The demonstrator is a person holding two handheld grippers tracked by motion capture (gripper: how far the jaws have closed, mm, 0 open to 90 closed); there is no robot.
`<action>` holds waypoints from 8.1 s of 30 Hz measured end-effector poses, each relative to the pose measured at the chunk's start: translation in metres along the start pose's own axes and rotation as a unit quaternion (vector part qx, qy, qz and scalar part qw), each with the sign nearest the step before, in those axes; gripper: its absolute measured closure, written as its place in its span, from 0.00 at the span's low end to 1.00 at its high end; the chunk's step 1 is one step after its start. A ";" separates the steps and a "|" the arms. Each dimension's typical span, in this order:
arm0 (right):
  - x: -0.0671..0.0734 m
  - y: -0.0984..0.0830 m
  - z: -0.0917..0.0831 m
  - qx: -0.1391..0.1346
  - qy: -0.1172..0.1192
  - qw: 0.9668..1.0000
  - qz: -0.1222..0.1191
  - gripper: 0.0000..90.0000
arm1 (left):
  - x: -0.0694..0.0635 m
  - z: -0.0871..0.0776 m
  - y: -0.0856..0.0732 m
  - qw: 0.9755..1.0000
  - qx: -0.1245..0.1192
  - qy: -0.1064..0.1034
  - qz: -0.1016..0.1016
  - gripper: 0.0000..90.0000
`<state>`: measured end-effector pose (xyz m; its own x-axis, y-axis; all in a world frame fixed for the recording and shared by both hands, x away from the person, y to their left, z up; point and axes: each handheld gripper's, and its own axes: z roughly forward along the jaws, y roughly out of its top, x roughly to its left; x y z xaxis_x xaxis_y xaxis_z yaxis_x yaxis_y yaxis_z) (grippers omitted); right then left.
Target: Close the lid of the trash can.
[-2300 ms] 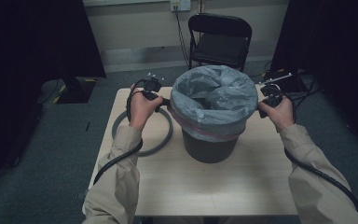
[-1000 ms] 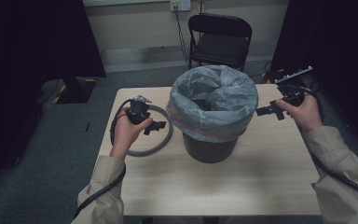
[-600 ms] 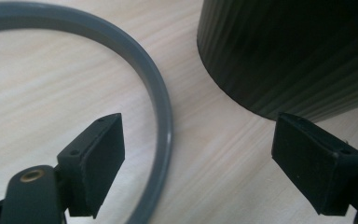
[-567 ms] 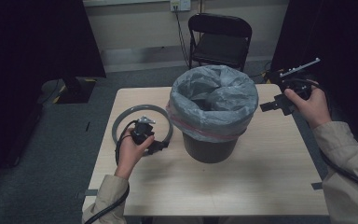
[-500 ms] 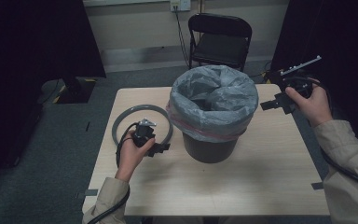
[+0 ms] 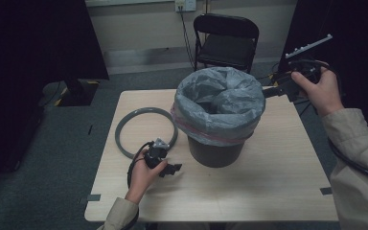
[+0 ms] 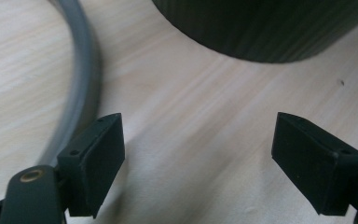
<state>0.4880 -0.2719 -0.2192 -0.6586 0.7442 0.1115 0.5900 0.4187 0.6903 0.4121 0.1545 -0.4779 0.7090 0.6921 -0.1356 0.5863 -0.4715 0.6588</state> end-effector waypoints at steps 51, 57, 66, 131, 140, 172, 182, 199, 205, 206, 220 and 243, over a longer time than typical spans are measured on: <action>0.071 0.058 0.152 0.070 0.055 0.995 -0.034 0.20 | -0.005 0.009 -0.021 0.996 -0.030 0.016 0.078 0.13; 0.078 0.063 0.132 0.036 0.070 0.996 -0.045 0.20 | -0.005 0.009 -0.021 0.996 -0.031 0.016 0.078 0.13; 0.108 0.068 0.106 0.016 0.111 0.990 -0.082 0.20 | -0.006 0.010 -0.021 0.997 -0.031 0.017 0.073 0.13; 0.064 0.058 0.072 0.039 0.048 0.996 -0.059 0.21 | -0.006 0.011 -0.023 0.996 -0.043 0.018 0.079 0.10; 0.049 0.035 0.036 0.030 0.038 0.997 -0.060 0.20 | -0.006 0.011 -0.023 0.996 -0.043 0.018 0.079 0.10; 0.005 -0.060 -0.010 0.017 0.034 0.999 -0.030 0.19 | -0.007 0.012 -0.024 0.996 -0.045 0.019 0.079 0.10; 0.000 -0.103 0.020 0.033 0.034 0.999 -0.013 0.18 | -0.007 0.012 -0.024 0.996 -0.043 0.017 0.079 0.10; -0.010 -0.193 0.096 0.054 0.030 0.998 0.018 0.19 | -0.008 0.011 -0.025 0.996 -0.041 0.017 0.076 0.10; -0.007 -0.224 0.122 0.065 0.028 0.997 0.027 0.19 | -0.008 0.009 -0.025 0.996 -0.041 0.015 0.076 0.11; -0.006 -0.228 0.124 0.064 0.027 0.997 0.028 0.19 | -0.007 0.008 -0.025 0.996 -0.040 0.017 0.076 0.12; 0.006 -0.256 0.136 -0.001 -0.015 1.000 -0.022 0.14 | -0.001 -0.007 -0.014 0.998 -0.040 0.007 0.053 0.18; 0.012 -0.264 0.139 -0.026 -0.036 0.998 -0.042 0.13 | 0.097 -0.017 0.026 0.991 -0.008 0.130 -0.018 0.18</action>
<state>0.3890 -0.3014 -0.4996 -0.6684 0.7438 0.0013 0.5084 0.4555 0.7308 0.4890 0.2187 -0.4613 0.5613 0.8269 0.0346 0.6012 -0.4361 0.6695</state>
